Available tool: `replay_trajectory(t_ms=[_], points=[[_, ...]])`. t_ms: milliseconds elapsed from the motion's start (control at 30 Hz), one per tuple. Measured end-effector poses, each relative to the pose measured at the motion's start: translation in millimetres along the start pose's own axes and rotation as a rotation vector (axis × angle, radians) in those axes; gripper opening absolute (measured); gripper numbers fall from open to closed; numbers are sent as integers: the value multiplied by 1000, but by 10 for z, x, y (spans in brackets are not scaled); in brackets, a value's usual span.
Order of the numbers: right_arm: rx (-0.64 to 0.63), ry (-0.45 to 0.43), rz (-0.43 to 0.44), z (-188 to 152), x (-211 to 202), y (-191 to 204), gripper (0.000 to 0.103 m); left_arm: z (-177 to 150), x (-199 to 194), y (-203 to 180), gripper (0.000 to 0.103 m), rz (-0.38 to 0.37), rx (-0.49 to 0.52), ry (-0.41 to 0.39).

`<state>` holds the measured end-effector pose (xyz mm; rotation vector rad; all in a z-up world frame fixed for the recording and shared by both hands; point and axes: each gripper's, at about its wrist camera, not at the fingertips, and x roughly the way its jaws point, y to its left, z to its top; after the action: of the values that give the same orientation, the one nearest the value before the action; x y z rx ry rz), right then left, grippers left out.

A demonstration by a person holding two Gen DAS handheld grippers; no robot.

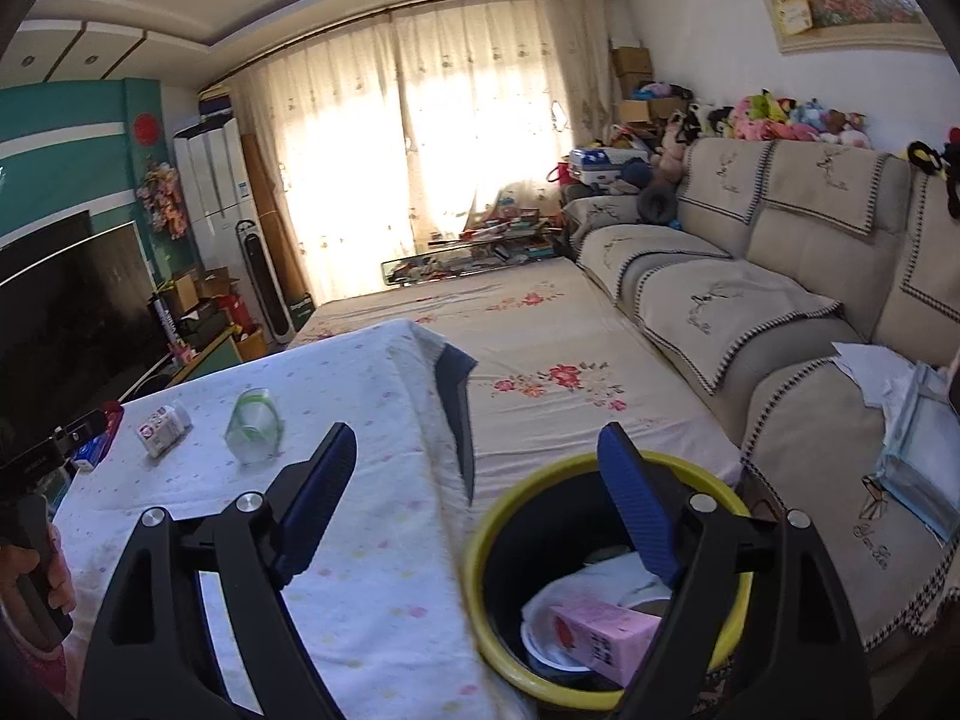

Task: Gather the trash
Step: 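Reach the right tool to the clear green-banded cup and grasp it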

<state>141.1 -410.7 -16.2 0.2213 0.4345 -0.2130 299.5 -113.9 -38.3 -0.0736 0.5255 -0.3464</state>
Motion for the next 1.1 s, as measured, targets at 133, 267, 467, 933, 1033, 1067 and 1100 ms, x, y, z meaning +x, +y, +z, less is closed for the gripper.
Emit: replay_trajectory(t_ms=[133,267,467,933,1033,1067,1100], points=[[-62,43,106,152,291,489,78,-108,-22,229,95,44,-35,-44],[-129,103,193,291,608,965,78,-163,-28,249,95,74,-11,-58],[-200,200,271,392,1193,1592,79,-167,-101,386,98,130,-78,-85],[-276,400,193,-32,2265,2185,78,-213,29,828,98,150,-257,-36],[-296,413,182,-87,2334,2214,72,-225,39,805,98,150,-243,-35],[-293,426,184,-107,2365,2211,64,-225,44,797,98,150,-240,-34],[-287,440,185,-127,2402,2206,61,-220,47,789,98,149,-238,-31]])
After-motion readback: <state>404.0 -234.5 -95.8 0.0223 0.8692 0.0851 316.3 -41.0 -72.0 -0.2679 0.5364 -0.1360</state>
